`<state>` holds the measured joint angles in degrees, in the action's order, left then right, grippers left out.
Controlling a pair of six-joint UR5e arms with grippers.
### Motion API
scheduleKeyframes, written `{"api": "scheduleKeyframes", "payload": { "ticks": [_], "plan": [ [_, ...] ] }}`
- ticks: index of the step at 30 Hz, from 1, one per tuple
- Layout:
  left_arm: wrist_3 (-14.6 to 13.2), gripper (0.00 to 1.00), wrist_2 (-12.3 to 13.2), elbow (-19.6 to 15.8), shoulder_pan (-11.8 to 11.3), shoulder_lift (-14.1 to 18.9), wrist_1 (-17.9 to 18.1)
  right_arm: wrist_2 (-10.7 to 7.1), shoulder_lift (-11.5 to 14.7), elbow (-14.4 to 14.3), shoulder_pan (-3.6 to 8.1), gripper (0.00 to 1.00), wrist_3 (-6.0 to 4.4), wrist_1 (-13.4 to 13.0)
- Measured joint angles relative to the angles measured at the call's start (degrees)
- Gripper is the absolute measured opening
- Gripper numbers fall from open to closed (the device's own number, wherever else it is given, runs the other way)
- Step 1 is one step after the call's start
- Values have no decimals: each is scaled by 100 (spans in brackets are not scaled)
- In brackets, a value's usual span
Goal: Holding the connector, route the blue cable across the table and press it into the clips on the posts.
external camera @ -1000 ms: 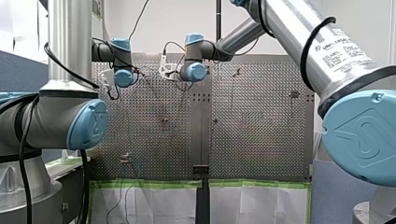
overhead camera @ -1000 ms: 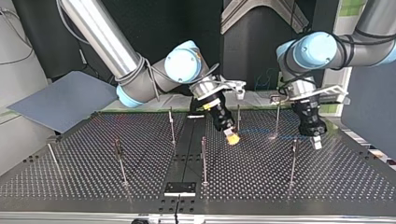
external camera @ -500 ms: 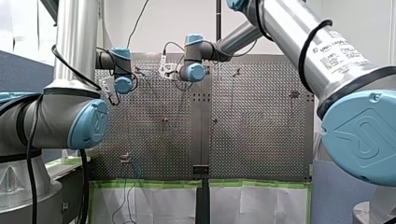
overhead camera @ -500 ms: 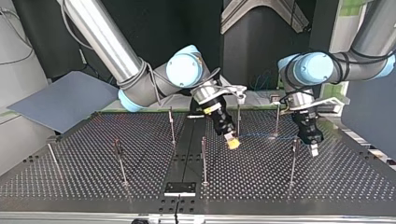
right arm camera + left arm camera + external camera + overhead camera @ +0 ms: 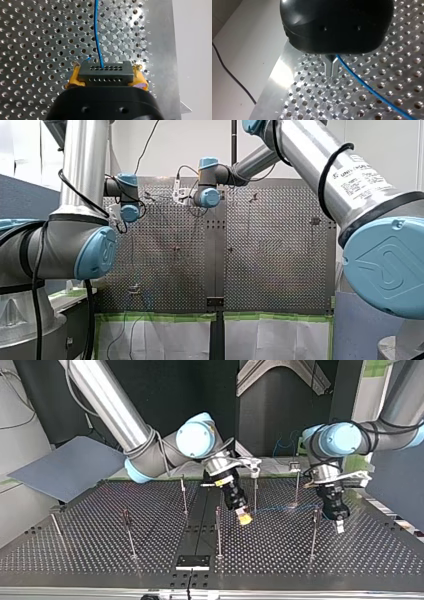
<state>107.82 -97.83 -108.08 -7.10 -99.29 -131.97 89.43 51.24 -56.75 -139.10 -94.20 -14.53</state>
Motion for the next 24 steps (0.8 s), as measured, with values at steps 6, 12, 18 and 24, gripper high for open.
{"api": "scheduleKeyframes", "payload": {
  "ticks": [6,12,18,24],
  "plan": [
    [35,0,75,113,-105,-94,21,-9,-16,93,18,0,8,53],
    [96,0,129,191,-231,-148,21,-12,-20,233,26,0,75,166],
    [154,0,200,215,-329,-153,32,-8,-21,470,28,0,159,384],
    [160,0,273,254,-407,-205,28,-4,-21,589,35,0,172,445]
  ]
}}
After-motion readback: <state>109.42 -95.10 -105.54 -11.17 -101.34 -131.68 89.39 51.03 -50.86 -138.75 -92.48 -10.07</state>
